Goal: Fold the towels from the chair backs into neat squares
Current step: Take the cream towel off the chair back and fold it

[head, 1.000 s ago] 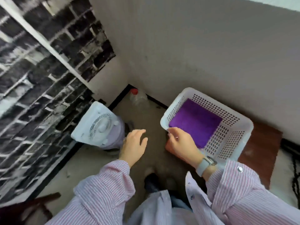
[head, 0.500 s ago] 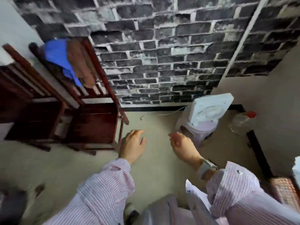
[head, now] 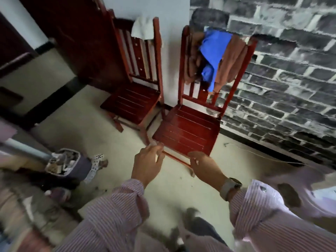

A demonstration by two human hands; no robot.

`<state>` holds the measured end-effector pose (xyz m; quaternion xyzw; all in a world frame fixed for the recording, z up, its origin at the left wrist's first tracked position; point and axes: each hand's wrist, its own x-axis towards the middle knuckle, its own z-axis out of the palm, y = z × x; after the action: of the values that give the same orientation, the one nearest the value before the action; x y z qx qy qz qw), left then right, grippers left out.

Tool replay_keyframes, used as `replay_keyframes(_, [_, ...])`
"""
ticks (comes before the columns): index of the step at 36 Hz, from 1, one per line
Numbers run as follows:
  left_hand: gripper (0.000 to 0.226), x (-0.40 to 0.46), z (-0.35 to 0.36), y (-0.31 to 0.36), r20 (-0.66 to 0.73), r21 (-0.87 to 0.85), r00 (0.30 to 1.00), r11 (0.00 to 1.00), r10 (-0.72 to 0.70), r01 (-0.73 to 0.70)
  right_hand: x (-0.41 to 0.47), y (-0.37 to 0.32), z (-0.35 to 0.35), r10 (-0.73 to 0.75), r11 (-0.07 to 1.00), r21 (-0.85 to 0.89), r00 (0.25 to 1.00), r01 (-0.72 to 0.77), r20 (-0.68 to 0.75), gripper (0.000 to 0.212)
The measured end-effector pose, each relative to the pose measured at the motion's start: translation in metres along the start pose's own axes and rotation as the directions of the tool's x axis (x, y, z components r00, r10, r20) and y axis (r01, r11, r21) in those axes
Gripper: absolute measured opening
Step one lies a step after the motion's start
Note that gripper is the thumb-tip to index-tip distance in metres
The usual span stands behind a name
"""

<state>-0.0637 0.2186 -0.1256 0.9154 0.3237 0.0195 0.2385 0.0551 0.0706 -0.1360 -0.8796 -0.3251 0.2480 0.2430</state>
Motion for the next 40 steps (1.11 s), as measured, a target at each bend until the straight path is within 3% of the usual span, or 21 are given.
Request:
replay_keyframes(3, [0.05, 0.028, -0.02, -0.026, -0.005, -0.005, 0.999, 0.999, -0.035, 0.035, 0.047, -0.025, 0.01, -0.079, 0.993, -0.089, 0.996, 0.081, 0.031, 0.029])
replay_keyframes(10, [0.031, 0.128, -0.053, -0.091, -0.058, 0.1, 0.998, 0.994, -0.036, 0.042, 0.174, -0.085, 0.028, -0.23, 0.944, -0.235, 0.973, 0.232, 0.033, 0.031])
replay_keyframes(21, [0.038, 0.337, -0.149, -0.164, -0.047, 0.117, 0.998, 0.992, -0.042, 0.047, 0.386, -0.19, 0.004, -0.255, 0.953, -0.168, 0.967, 0.253, 0.006, 0.027])
replay_keyframes(26, [0.038, 0.419, -0.18, -0.185, -0.041, 0.066, 0.999, 0.998, -0.018, 0.02, 0.457, -0.231, -0.016, -0.211, 0.974, -0.101, 0.976, 0.205, -0.06, 0.03])
replay_keyframes(32, [0.036, 0.522, -0.208, -0.194, -0.012, 0.039, 0.994, 0.993, 0.11, -0.109, 0.548, -0.261, -0.046, -0.095, 0.995, -0.009, 0.942, 0.098, -0.321, 0.033])
replay_keyframes(37, [0.037, 0.606, -0.226, -0.2, 0.053, -0.017, 0.966, 0.967, 0.254, -0.254, 0.626, -0.278, -0.076, 0.026, 0.991, -0.096, 0.842, -0.092, -0.538, 0.042])
replay_keyframes(40, [0.038, 0.652, -0.24, -0.206, 0.095, -0.043, 0.929, 0.933, 0.359, -0.356, 0.663, -0.289, -0.089, 0.101, 0.942, -0.204, 0.805, -0.266, -0.585, 0.051])
